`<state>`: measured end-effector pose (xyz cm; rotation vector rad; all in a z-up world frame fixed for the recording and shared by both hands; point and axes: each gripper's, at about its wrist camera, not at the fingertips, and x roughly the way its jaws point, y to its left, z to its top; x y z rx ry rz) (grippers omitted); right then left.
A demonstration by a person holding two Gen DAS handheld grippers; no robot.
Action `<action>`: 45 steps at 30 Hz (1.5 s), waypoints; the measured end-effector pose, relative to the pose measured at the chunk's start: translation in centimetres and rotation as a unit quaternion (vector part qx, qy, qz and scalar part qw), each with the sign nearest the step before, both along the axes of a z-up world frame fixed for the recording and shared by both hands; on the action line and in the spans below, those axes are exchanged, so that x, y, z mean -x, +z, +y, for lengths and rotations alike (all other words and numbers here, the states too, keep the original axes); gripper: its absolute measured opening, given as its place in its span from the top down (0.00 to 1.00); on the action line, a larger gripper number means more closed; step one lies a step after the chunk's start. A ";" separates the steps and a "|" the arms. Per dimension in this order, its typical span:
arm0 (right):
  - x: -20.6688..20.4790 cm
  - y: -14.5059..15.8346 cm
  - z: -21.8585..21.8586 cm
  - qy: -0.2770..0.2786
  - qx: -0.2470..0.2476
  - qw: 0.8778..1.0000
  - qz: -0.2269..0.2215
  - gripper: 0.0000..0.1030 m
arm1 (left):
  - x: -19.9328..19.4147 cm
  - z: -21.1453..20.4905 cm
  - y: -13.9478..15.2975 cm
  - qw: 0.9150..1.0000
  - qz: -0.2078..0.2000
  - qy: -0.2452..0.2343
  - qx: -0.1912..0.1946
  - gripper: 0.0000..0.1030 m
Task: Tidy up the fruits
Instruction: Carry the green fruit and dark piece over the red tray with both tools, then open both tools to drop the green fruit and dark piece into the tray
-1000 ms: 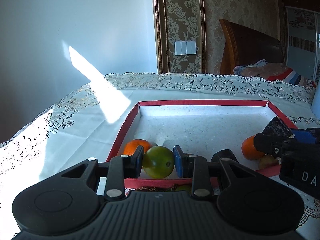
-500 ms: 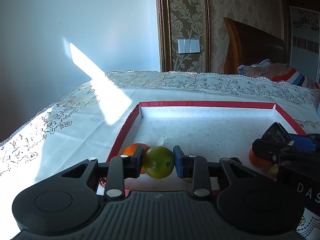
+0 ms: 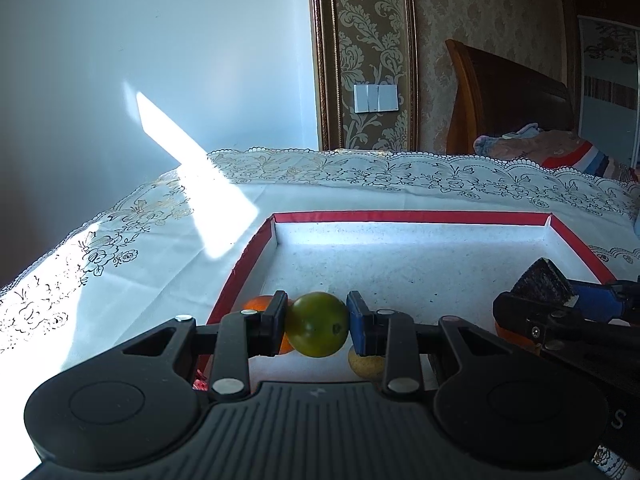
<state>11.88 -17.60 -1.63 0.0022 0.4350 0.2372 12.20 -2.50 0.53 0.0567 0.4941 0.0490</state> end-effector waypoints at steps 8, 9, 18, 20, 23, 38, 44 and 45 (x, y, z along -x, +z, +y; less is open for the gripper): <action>-0.4 -0.4 0.1 -0.002 0.001 1.000 -0.001 0.69 | -0.4 -0.5 -0.1 1.000 -0.003 -0.005 -0.001 0.70; -0.4 -0.4 0.1 -0.001 0.002 1.000 -0.001 0.69 | -0.4 -0.5 -0.1 1.000 -0.004 -0.005 -0.001 0.70; -0.5 -0.6 0.1 -0.002 0.000 1.000 -0.005 0.69 | -0.5 -0.6 -0.2 1.000 -0.008 -0.005 0.000 0.70; -0.6 -0.7 0.0 -0.002 0.000 1.000 -0.006 0.69 | -0.5 -0.6 -0.2 1.000 -0.008 -0.005 0.001 0.70; -0.5 -0.7 0.1 -0.003 0.000 1.000 -0.008 0.69 | -0.6 -0.6 -0.2 1.000 -0.009 -0.004 0.000 0.70; -0.5 -0.7 -0.2 -0.010 -0.006 1.000 -0.012 0.68 | -0.7 -0.4 -0.1 1.000 -0.008 0.011 0.006 0.32; -0.5 -0.6 -0.3 -0.011 -0.010 1.000 -0.011 0.68 | -0.8 -0.2 -0.1 1.000 -0.007 0.014 0.011 0.26; -0.5 -0.6 -0.4 -0.011 -0.010 1.000 -0.011 0.68 | -0.8 -0.2 -0.1 1.000 -0.006 0.013 0.012 0.26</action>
